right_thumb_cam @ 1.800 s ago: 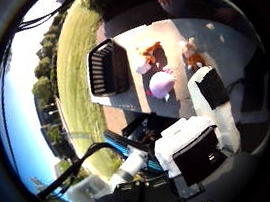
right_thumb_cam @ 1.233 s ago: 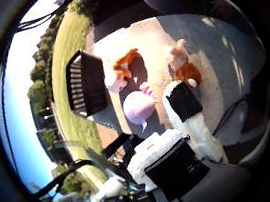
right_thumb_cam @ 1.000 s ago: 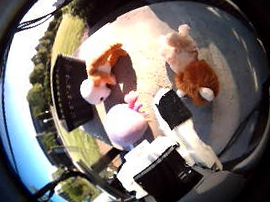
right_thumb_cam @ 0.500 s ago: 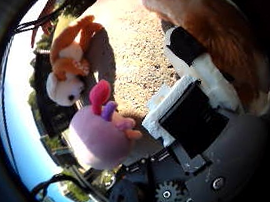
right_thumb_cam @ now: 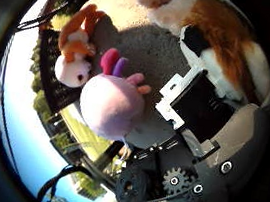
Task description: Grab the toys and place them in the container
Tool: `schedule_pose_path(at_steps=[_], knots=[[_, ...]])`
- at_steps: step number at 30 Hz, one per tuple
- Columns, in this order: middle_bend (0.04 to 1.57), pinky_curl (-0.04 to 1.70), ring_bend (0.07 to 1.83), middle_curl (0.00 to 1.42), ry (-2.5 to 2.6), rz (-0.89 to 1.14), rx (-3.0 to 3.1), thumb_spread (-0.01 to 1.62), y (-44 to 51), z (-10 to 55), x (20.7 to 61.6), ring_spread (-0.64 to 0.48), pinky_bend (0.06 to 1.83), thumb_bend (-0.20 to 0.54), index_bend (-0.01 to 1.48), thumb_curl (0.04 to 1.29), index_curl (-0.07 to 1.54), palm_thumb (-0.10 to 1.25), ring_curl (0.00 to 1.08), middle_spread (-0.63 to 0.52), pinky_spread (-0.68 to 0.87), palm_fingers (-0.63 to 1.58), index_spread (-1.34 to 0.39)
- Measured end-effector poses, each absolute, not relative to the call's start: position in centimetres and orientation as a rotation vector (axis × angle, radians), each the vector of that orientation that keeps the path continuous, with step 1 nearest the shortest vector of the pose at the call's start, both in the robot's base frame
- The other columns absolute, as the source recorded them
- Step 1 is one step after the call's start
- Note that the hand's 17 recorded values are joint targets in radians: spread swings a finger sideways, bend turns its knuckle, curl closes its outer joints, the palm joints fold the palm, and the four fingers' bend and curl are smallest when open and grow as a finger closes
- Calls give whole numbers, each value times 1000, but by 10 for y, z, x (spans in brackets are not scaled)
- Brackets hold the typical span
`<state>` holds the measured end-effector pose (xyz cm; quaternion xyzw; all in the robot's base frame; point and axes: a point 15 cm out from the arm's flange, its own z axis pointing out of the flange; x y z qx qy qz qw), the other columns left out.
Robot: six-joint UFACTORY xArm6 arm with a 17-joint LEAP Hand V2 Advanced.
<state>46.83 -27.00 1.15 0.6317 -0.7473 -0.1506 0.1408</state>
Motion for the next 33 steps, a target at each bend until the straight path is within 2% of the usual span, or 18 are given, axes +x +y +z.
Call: schedule_pose_path(at_steps=[11,18,27,33], knots=[[1251,794,1463,1004,-2033,-605,2050,1135,-207,219,437,-108,1564,-11,635,690,382,978,819,-211,163,831,-930],[1288,844,1530,1048,-1886,-572,2340,1170,-96,320,432,-115,1608,-12,658,719,477,973,835,-219,137,762,-1039],[1321,878,1590,1069,-1659,-584,2636,1177,76,352,442,-109,1633,-13,636,741,618,969,830,-222,124,719,-1128],[1352,898,1619,1073,-1654,-424,2777,1168,161,318,497,-106,1650,-18,594,753,755,953,822,-220,117,685,-1187]])
